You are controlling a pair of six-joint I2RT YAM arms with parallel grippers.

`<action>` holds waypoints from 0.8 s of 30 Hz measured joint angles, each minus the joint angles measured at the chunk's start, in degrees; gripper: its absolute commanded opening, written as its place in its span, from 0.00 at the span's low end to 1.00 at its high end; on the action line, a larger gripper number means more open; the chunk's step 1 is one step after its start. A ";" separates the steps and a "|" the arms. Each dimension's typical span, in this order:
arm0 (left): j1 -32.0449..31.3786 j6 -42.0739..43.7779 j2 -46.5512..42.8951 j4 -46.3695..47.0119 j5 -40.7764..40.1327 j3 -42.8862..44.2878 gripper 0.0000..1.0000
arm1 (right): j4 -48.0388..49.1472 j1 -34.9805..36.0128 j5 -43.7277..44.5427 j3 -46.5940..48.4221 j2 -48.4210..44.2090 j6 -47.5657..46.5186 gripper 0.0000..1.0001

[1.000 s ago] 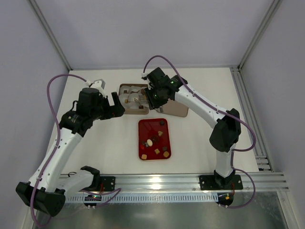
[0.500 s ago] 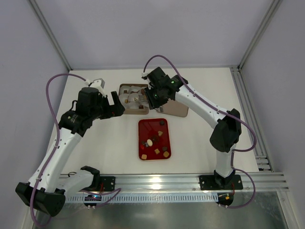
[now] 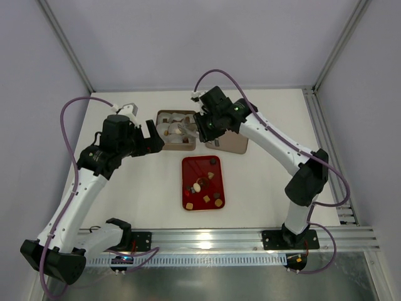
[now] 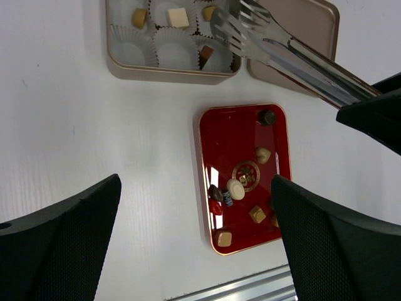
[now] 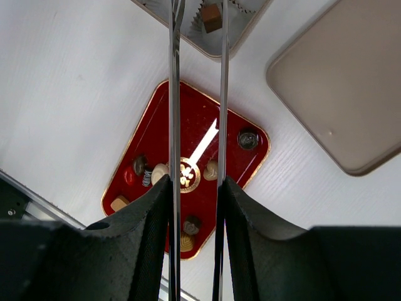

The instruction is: Pack the chocolate

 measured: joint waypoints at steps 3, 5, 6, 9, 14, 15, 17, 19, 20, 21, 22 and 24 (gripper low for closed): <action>0.00 -0.04 -0.02 0.00 0.31 0.00 1.00 | 0.11 -1.07 0.55 -3.06 -2.73 0.17 0.40; 0.00 -0.09 -0.02 0.00 0.48 0.00 1.00 | 0.17 -2.58 0.90 -5.35 -5.05 0.42 0.40; 0.00 -0.15 -0.02 0.00 0.59 0.00 1.00 | 0.42 -3.56 1.01 -6.51 -6.12 0.55 0.40; 0.02 -0.28 -0.17 0.00 1.29 0.00 1.00 | 1.03 -7.85 1.73 -10.99 -10.75 1.33 0.40; 0.00 -0.33 -0.81 0.02 2.14 0.00 1.00 | 3.37 -15.80 2.97 -18.64 -17.40 2.91 0.40; 0.02 -0.33 -0.98 0.02 2.36 0.00 1.00 | 4.07 -17.51 3.23 -20.55 -18.62 3.21 0.40; 0.02 -0.33 -1.29 0.02 2.73 0.00 1.00 | 4.52 -21.29 3.56 -23.61 -20.24 3.80 0.40; 0.02 -0.31 -1.38 0.02 3.19 0.00 1.00 | 5.70 -24.85 3.65 -26.45 -21.27 4.55 0.40; 0.02 -0.28 -1.40 0.02 3.41 0.00 1.00 | 6.29 -26.38 3.72 -27.63 -21.59 4.79 0.40; 0.02 -0.26 -1.40 0.02 3.56 0.00 1.00 | 7.02 -28.74 3.82 -29.24 -21.92 5.29 0.40; 0.00 -0.24 -1.40 0.02 3.72 0.00 1.00 | 7.21 -30.05 3.85 -30.05 -21.97 5.60 0.40; 0.02 -0.20 -1.40 0.02 4.04 0.00 1.00 | 8.46 -33.29 4.09 -31.71 -21.97 6.21 0.41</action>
